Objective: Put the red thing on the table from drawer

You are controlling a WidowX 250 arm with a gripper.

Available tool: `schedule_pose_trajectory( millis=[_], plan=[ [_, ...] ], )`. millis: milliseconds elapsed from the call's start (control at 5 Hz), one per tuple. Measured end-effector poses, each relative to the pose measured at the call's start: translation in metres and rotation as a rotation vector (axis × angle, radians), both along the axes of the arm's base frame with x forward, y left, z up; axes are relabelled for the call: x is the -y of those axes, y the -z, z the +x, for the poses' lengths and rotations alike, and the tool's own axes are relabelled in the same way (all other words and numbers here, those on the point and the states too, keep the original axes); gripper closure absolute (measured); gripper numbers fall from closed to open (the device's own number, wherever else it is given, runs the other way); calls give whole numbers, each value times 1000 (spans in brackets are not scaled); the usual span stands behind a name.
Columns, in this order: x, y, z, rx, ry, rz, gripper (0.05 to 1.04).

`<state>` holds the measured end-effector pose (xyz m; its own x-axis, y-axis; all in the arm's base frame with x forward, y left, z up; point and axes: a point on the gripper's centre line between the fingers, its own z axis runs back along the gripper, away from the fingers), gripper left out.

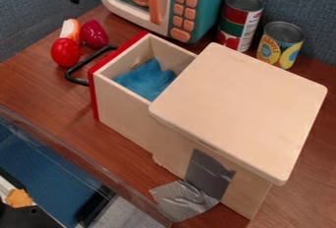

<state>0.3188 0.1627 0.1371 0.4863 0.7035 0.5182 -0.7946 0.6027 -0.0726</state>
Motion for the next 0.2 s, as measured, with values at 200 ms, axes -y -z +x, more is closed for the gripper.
schedule_pose_trajectory(
  millis=[200],
  plan=[
    [23, 5, -15, -144, 45, -59, 84]
  ],
)
